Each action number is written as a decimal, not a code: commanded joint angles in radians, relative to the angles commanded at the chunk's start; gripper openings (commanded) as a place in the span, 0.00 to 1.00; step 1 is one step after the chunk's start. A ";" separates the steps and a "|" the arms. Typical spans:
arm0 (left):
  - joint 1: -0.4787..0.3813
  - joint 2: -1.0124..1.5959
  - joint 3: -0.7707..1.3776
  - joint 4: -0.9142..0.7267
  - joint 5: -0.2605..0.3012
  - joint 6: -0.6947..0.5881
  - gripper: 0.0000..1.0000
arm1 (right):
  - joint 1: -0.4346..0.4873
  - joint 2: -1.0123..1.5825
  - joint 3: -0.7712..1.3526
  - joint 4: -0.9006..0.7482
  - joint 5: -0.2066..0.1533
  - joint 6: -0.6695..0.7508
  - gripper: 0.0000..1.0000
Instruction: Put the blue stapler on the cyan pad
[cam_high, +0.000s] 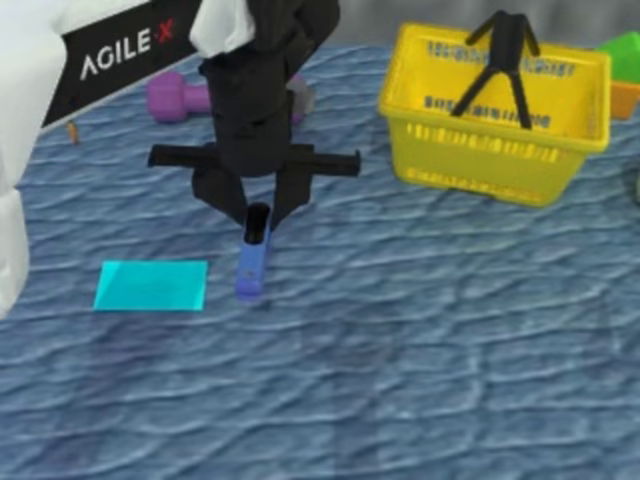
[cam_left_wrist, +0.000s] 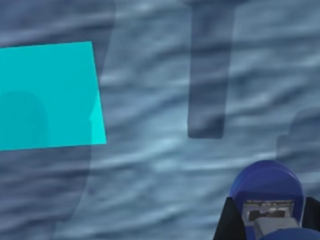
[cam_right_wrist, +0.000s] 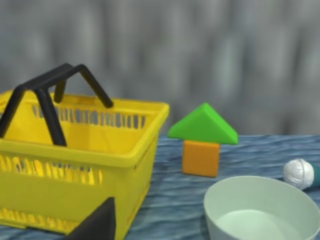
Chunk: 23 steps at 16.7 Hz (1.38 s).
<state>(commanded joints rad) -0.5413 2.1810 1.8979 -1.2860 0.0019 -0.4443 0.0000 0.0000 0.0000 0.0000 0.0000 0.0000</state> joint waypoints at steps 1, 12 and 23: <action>0.000 0.000 0.000 0.000 0.000 0.000 0.00 | 0.000 0.000 0.000 0.000 0.000 0.000 1.00; 0.029 0.007 0.005 -0.015 0.002 0.370 0.00 | 0.000 0.000 0.000 0.000 0.000 0.000 1.00; 0.140 -0.052 -0.075 -0.027 0.007 1.424 0.00 | 0.000 0.000 0.000 0.000 0.000 0.000 1.00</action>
<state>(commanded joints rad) -0.4008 2.1292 1.8224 -1.3127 0.0089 0.9801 0.0000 0.0000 0.0000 0.0000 0.0000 0.0000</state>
